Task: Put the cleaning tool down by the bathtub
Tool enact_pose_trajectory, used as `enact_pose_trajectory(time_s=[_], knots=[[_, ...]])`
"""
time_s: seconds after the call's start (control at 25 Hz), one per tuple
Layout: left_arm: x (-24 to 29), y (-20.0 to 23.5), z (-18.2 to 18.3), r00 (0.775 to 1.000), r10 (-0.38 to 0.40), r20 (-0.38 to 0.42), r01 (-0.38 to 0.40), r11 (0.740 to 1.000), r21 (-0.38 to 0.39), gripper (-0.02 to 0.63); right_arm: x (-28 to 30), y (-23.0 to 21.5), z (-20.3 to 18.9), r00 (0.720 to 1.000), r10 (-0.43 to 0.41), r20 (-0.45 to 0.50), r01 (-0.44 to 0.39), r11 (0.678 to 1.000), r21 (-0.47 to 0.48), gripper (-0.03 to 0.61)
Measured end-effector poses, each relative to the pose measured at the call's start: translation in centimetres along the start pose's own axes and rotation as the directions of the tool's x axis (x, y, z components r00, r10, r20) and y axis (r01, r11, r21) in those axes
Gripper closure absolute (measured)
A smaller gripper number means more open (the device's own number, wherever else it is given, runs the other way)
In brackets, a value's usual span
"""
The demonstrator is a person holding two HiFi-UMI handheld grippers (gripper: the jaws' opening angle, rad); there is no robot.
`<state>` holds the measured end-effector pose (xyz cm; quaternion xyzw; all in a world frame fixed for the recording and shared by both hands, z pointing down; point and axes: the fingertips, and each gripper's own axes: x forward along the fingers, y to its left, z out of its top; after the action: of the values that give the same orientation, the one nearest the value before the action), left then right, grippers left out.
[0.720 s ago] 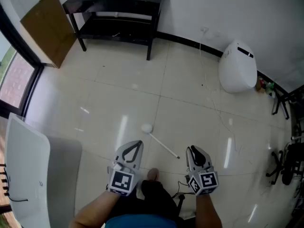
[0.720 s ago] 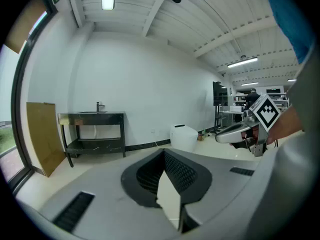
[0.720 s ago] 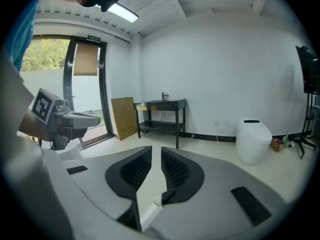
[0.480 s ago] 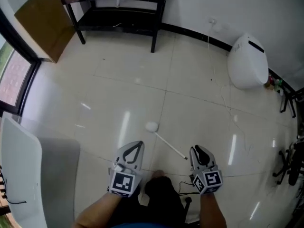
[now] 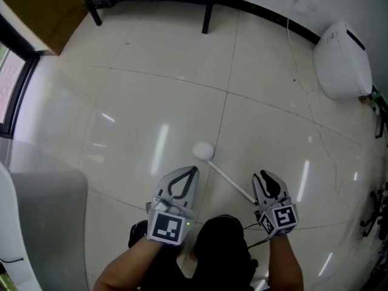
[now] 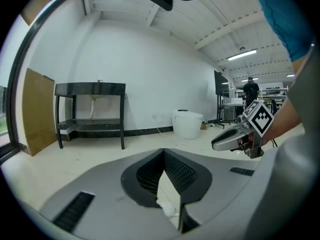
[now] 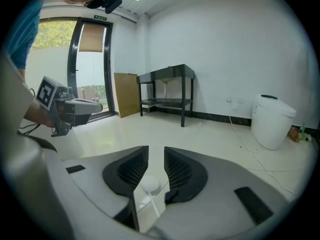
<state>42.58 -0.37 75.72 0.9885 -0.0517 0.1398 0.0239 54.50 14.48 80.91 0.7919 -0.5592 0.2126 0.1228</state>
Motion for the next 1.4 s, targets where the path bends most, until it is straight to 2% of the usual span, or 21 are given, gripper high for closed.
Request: enact_pose_trajectory(time_s=[0.12,0.2,0.28,0.4,0.52,0.64,0.76,0.88,1.12,1.24,1.32,1.4], knots=[[2.0,0.9,-5.3,1.0,-0.016,-0.009,0.016,0.999,0.035,0.614,4.6,0.8,-6.7,0.998,0.045,-0.045,-0.046,0.999,-0.029,0.442],[2.8,1.4,-8.9,0.999,-0.026,-0.043,0.028,0.998,0.048,0.614,7.3,1.5,-11.8,0.993,0.067,-0.102,-0.073,0.996,-0.054,0.442],[3.4,1.8,-11.8,0.996,-0.032,-0.081,0.034,0.999,0.021,0.614,9.9,2.1,-16.9,0.982,0.088,-0.164,-0.101,0.992,-0.069,0.44],[4.7,1.9,-13.8,0.993,-0.041,-0.107,0.038,0.999,-0.023,0.614,13.1,2.2,-22.8,0.962,0.105,-0.252,-0.129,0.988,-0.081,0.435],[5.3,1.6,-14.1,0.994,-0.056,-0.097,0.057,0.998,0.007,0.614,15.1,1.5,-29.4,0.92,0.09,-0.38,-0.132,0.988,-0.084,0.426],[5.0,2.9,-13.9,0.997,-0.025,-0.076,0.026,1.0,0.014,0.614,16.5,0.9,-35.3,0.86,0.089,-0.503,-0.151,0.985,-0.084,0.416],[4.4,4.1,-13.8,0.997,0.004,-0.076,-0.004,1.0,-0.002,0.614,17.2,1.2,-39.5,0.797,0.099,-0.596,-0.174,0.982,-0.07,0.402],[4.3,3.9,-14.4,0.995,-0.02,-0.101,0.018,1.0,-0.02,0.614,17.8,1.4,-42.0,0.758,0.085,-0.647,-0.177,0.981,-0.078,0.402],[4.4,2.6,-15.2,0.991,-0.068,-0.116,0.066,0.998,-0.019,0.614,18.9,0.9,-43.5,0.748,0.027,-0.663,-0.133,0.985,-0.109,0.403],[4.7,2.4,-15.5,0.988,-0.088,-0.13,0.086,0.996,-0.021,0.614,18.8,1.0,-43.7,0.743,0.042,-0.667,-0.139,0.986,-0.092,0.413],[4.7,2.1,-15.8,0.986,-0.098,-0.136,0.096,0.995,-0.018,0.614,18.6,1.6,-44.0,0.733,0.054,-0.678,-0.157,0.983,-0.092,0.468],[4.9,1.9,-16.0,0.985,-0.102,-0.141,0.1,0.995,-0.021,0.614,18.5,1.9,-43.8,0.734,0.051,-0.678,-0.155,0.983,-0.094,0.488]])
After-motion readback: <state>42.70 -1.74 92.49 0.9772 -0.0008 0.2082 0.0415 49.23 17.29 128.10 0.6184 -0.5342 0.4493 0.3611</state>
